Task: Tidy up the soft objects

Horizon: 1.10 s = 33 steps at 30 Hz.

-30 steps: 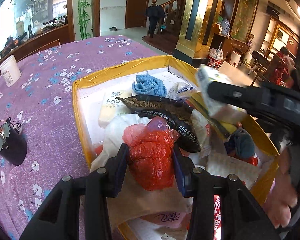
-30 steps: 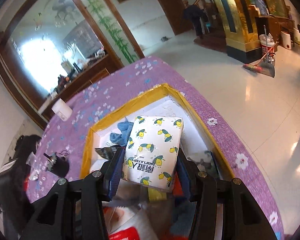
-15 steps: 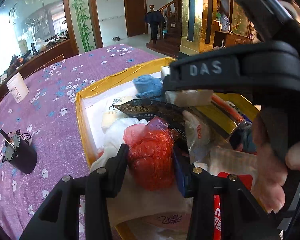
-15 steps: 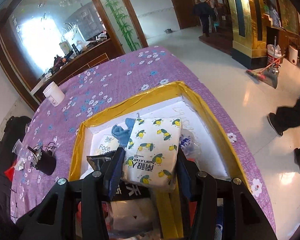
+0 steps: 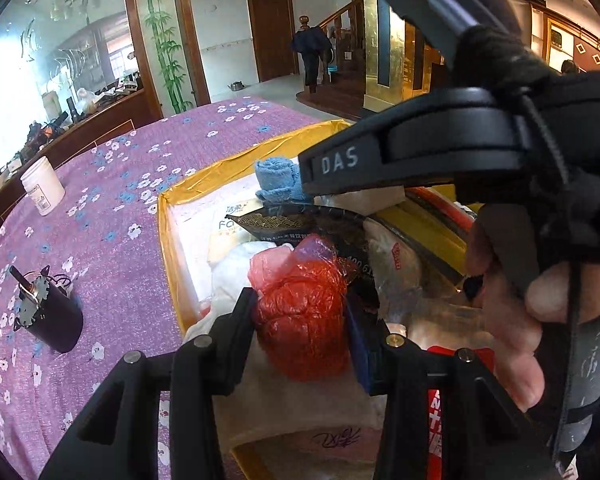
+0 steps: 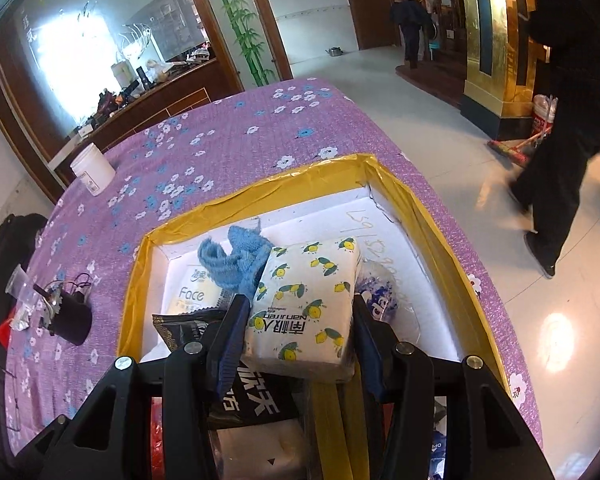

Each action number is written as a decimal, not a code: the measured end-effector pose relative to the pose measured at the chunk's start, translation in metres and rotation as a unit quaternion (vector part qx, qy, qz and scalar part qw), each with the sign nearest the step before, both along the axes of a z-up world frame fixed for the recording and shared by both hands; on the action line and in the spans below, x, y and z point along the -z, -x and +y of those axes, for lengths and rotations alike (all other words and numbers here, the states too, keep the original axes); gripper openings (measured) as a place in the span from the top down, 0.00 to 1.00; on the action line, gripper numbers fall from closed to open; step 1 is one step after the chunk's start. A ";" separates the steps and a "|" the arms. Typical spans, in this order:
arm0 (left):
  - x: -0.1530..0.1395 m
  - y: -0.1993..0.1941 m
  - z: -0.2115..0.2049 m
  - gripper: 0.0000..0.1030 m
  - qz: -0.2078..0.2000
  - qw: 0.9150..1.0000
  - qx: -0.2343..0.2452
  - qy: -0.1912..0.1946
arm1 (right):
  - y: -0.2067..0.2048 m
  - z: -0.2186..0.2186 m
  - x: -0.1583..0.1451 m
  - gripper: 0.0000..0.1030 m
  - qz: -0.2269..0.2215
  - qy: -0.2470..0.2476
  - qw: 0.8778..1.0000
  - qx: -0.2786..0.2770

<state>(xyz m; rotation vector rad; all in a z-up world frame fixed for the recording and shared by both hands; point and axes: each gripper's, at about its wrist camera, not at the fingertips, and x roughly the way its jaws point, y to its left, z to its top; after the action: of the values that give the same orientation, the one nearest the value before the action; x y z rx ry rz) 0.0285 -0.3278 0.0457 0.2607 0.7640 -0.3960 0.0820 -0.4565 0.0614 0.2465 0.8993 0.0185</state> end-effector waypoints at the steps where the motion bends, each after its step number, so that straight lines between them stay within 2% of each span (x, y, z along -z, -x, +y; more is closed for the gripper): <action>1: 0.000 0.001 -0.001 0.60 -0.002 1.000 0.000 -0.001 | -0.001 0.001 0.000 0.48 0.000 0.002 1.000 -0.001; 6: -0.001 0.003 -0.003 0.59 -0.011 1.000 0.002 -0.006 | 0.000 0.003 -0.002 0.45 0.000 0.010 1.000 0.000; 8: -0.002 0.004 -0.003 0.55 -0.015 1.000 0.003 -0.006 | 0.001 0.003 -0.003 0.43 -0.002 0.009 1.000 0.002; 11: -0.005 0.009 -0.005 0.46 -0.034 0.999 0.004 -0.009 | 0.005 0.001 -0.006 0.39 -0.005 0.002 1.000 0.007; 13: -0.007 0.012 -0.005 0.34 -0.043 0.999 0.005 -0.010 | 0.009 0.000 -0.010 0.37 -0.010 -0.002 1.000 0.006; 20: -0.014 0.018 -0.001 0.21 -0.054 0.999 0.004 0.006 | 0.033 -0.001 -0.030 0.28 -0.048 0.010 0.999 0.010; 25: -0.021 0.029 -0.004 0.09 -0.086 0.996 0.013 0.004 | 0.061 -0.012 -0.044 0.26 -0.080 -0.006 0.996 0.031; 29: -0.026 0.041 -0.006 0.06 -0.118 0.993 0.017 0.001 | 0.099 -0.026 -0.056 0.25 -0.118 -0.019 0.990 0.070; 33: -0.032 0.048 -0.003 0.05 -0.138 0.990 0.015 0.006 | 0.149 -0.032 -0.064 0.23 -0.155 -0.009 0.983 0.096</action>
<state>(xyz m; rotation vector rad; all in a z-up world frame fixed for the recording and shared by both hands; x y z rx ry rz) -0.0197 -0.3308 0.0774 0.3081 0.4863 -0.3838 -0.0670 -0.4884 0.1252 0.3359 0.5632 -0.1112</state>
